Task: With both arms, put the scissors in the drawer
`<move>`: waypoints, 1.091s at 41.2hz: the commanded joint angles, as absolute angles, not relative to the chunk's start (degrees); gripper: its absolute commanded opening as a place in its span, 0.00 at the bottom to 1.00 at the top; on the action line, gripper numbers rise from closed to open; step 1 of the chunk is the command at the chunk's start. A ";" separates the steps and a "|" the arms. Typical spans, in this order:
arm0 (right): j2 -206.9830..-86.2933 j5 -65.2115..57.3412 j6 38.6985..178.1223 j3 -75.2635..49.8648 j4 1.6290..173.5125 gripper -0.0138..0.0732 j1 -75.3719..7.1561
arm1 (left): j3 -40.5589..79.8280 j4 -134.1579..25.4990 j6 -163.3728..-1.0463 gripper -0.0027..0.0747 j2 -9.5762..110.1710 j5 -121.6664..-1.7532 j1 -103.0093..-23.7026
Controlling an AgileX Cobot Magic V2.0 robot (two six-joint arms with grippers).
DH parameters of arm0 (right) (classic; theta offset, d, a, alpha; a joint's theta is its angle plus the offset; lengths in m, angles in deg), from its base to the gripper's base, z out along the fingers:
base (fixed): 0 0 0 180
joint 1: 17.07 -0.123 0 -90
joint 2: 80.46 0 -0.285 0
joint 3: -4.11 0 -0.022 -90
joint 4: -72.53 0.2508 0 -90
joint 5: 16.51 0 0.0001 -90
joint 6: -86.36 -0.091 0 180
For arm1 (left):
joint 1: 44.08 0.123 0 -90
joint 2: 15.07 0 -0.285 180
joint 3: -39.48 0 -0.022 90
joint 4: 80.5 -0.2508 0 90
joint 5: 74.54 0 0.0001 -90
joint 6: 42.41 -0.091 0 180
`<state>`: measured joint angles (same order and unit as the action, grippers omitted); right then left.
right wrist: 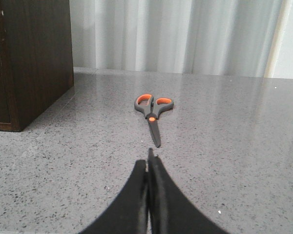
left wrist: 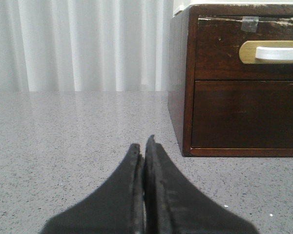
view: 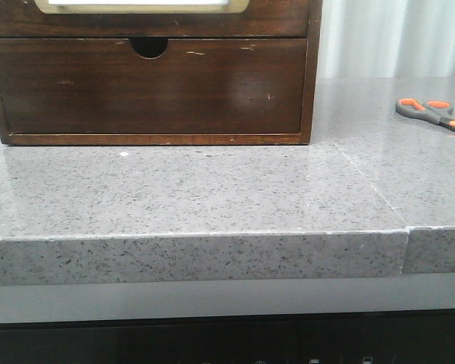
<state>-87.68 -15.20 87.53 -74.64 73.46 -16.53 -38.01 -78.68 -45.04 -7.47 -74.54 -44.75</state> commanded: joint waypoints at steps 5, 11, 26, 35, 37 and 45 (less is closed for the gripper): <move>-86.67 -19.83 87.52 -74.65 73.71 0.08 -16.70 | -39.46 -78.41 -44.61 0.01 -8.51 -79.22 -44.64; -86.67 -19.83 87.52 -74.65 73.71 0.08 -16.70 | -39.46 -78.41 -44.61 0.01 -8.51 -79.22 -44.64; -86.67 -19.83 87.52 -74.65 73.71 0.08 -16.70 | -39.46 -78.41 -44.61 0.01 -8.51 -79.22 -44.64; -86.67 -21.77 87.52 -74.65 73.71 0.08 -16.70 | -39.46 -78.41 -44.61 0.01 -8.51 -79.35 -44.64; -86.67 -22.17 87.52 -74.53 73.71 0.08 -16.70 | -39.46 -78.41 -44.61 0.01 -8.51 -80.51 -44.64; -86.72 -17.82 87.52 -68.60 73.71 0.08 -16.70 | -35.32 -77.07 -44.61 0.01 -8.43 -81.58 -44.64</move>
<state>-87.68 -15.04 87.53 -73.20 73.46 -16.53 -37.73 -78.00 -45.04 -7.47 -76.51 -44.75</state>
